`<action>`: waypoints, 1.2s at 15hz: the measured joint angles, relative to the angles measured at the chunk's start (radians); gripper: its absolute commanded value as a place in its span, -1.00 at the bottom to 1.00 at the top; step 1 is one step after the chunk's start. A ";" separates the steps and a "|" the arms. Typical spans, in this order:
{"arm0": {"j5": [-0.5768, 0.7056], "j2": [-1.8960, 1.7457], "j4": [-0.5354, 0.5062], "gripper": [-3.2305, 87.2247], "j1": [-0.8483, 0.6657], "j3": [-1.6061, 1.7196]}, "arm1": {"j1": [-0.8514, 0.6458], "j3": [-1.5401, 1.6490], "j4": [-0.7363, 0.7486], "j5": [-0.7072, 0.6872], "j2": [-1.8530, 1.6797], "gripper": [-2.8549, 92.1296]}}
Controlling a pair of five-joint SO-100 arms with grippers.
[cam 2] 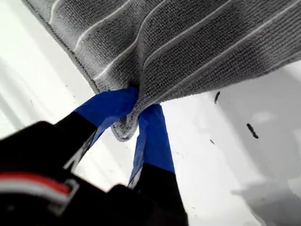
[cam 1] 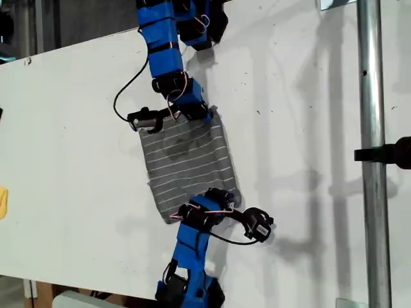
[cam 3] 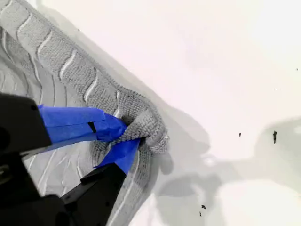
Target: Grasp corners of a towel and fold twice.
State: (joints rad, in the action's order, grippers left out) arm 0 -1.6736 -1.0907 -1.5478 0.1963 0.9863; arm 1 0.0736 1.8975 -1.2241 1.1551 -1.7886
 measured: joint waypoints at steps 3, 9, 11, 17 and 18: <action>0.048 -0.063 -0.100 -0.99 -0.083 0.021 | -0.175 0.000 0.040 -0.135 -0.025 -0.95; 0.393 -0.218 -0.117 -0.99 -0.575 0.288 | -0.577 -0.279 0.169 -0.503 0.299 -0.95; 0.525 -0.218 -0.117 -0.99 -0.761 0.291 | -0.658 -0.554 0.153 -0.592 0.517 -0.95; 0.758 -0.268 -0.123 -0.99 -0.931 0.215 | -0.761 -0.758 0.107 -0.658 0.500 -0.95; 0.758 -0.275 -0.123 -0.99 -0.931 0.215 | -0.772 -0.733 0.109 -0.657 0.460 -0.95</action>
State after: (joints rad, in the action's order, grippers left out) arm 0 -0.9158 -1.3652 -1.6705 -0.7348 1.2011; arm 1 -0.6980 1.1643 -1.1152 0.4985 -1.3284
